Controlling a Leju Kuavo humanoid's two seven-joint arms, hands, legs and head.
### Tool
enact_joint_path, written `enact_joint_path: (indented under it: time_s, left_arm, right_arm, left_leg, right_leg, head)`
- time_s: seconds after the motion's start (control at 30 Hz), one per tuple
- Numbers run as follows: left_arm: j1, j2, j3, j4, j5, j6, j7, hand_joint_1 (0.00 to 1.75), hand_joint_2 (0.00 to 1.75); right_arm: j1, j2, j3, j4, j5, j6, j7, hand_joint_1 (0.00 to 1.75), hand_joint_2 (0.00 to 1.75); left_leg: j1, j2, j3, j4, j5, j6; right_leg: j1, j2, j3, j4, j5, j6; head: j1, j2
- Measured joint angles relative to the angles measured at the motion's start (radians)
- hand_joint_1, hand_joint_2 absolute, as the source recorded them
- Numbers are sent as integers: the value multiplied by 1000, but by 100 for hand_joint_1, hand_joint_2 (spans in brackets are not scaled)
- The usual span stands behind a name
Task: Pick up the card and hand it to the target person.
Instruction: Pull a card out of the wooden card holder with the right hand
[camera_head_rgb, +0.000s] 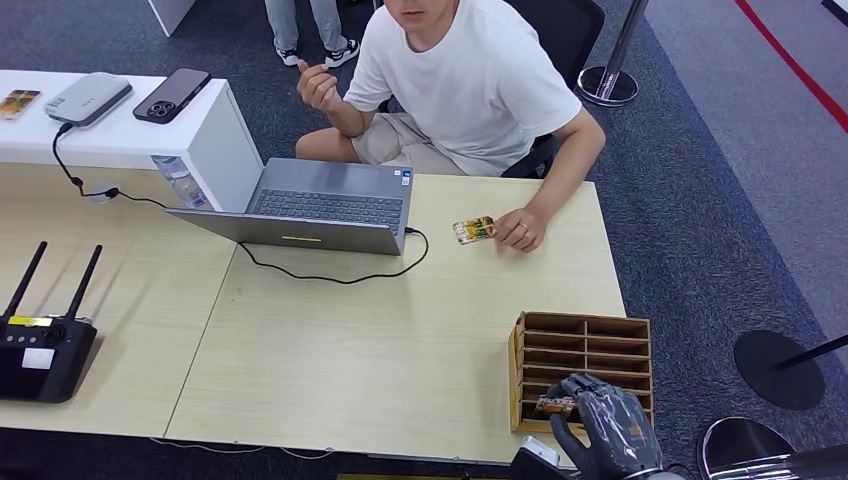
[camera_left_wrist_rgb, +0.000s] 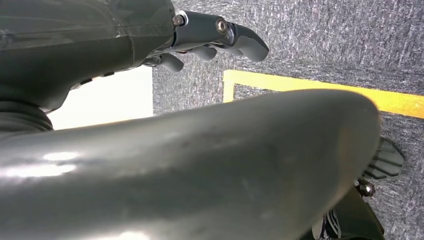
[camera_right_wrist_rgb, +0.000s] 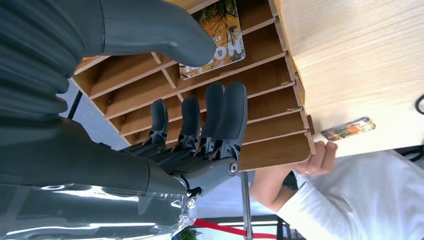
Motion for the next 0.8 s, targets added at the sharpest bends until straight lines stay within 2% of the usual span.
enact_joint_path:
  time_s: [0.8]
  left_arm:
    - [-1,0,-6,0,-2,0,6,0,0]
  right_arm:
    - [-61,18,-10,74,-9,19,-3,107,175]
  left_leg:
    - [0,0,0,0,0,0]
  right_leg:
    - [0,0,0,0,0,0]
  head:
    - [0,0]
